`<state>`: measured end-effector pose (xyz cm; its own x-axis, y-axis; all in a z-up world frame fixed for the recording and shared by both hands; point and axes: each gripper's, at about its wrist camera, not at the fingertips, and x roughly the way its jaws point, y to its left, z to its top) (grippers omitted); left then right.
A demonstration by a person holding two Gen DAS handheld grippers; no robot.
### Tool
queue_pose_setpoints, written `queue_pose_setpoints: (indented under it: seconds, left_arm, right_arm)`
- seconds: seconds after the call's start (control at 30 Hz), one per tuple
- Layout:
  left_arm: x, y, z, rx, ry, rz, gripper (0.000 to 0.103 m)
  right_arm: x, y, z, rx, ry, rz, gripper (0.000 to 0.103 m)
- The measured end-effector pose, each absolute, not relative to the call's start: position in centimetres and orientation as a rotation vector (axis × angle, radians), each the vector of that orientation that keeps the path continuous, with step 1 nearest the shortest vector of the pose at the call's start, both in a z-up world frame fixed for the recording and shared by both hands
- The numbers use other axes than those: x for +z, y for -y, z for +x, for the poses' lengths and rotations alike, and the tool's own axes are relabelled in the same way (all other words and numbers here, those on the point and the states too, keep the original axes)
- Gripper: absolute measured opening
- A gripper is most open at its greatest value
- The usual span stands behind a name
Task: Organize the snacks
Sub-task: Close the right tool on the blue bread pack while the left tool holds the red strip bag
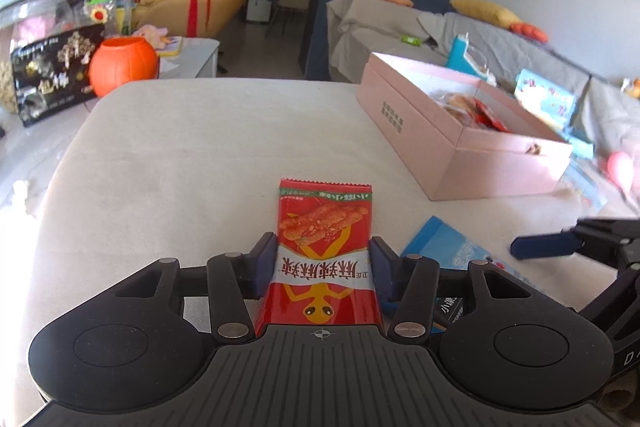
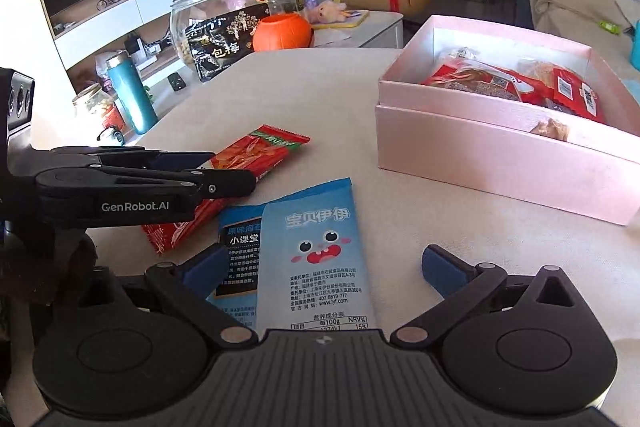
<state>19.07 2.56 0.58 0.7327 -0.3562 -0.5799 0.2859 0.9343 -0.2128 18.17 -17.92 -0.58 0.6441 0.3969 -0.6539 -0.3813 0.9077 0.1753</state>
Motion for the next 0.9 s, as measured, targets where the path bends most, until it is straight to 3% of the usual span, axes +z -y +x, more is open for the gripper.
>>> queue_pose_setpoints:
  seconds: [0.57,0.9]
  left_arm:
    - [1.6,-2.5,19.5,-0.292,-0.731,-0.032,0.055]
    - [1.6,-1.4,19.2,-0.324,-0.743,0.083,0.063]
  right_arm:
    - [-0.4,17.4,16.7,0.385,-0.752,0.026,0.103]
    - [0.4,17.3,16.1,0.437,-0.770,-0.013,0.102]
